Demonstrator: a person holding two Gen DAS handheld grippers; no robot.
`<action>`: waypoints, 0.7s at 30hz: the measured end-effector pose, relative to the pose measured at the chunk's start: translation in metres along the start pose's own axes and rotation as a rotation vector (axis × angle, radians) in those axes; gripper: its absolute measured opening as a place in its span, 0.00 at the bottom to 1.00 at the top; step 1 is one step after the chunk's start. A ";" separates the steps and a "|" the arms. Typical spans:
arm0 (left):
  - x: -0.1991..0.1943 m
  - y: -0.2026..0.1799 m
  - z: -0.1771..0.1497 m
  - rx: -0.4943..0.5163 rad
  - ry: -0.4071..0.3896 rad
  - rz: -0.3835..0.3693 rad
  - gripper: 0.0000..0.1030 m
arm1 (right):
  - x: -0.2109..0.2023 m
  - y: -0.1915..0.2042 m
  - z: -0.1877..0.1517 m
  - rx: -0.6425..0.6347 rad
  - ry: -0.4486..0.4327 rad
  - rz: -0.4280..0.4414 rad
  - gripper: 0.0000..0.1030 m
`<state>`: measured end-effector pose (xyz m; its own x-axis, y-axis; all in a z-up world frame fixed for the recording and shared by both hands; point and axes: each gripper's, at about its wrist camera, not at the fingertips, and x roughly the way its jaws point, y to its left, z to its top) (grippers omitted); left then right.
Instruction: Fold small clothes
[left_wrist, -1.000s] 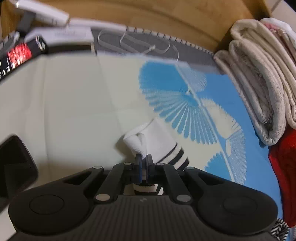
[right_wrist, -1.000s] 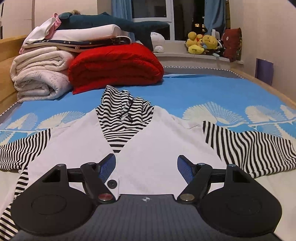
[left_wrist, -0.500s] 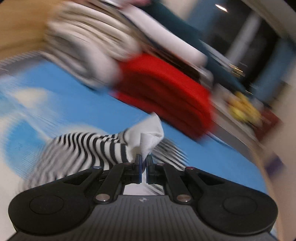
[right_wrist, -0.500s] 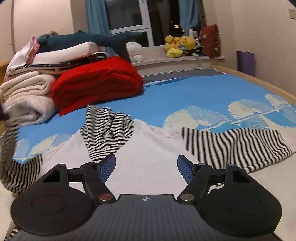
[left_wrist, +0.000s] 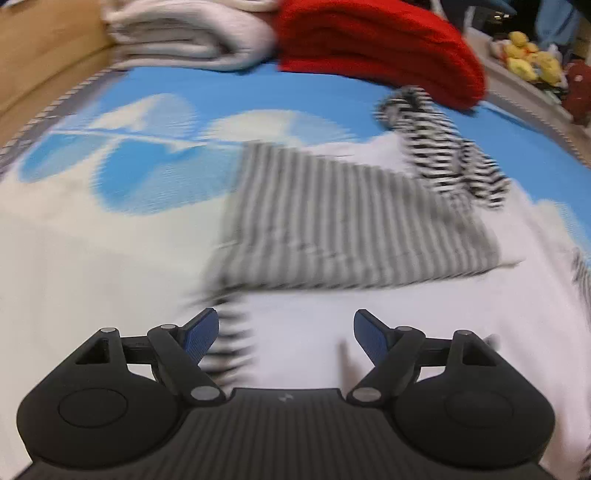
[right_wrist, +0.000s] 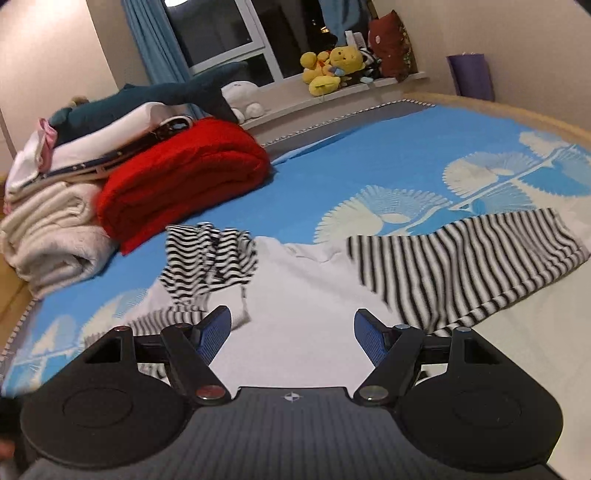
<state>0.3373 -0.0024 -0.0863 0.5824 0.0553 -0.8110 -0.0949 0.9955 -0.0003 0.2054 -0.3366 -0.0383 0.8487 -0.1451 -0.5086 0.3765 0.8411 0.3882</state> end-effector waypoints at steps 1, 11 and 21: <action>-0.006 0.013 -0.005 0.000 -0.010 0.016 0.83 | 0.000 0.002 0.000 0.004 -0.001 0.025 0.73; -0.005 0.073 -0.005 -0.013 0.007 0.105 1.00 | 0.039 0.026 0.004 0.025 0.079 0.135 0.73; 0.013 0.079 0.009 -0.039 0.053 0.054 1.00 | 0.209 0.065 0.024 0.017 0.252 -0.046 0.52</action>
<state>0.3445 0.0773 -0.0921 0.5323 0.1035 -0.8402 -0.1570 0.9873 0.0221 0.4162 -0.3247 -0.1006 0.7121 -0.0472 -0.7005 0.4206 0.8276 0.3718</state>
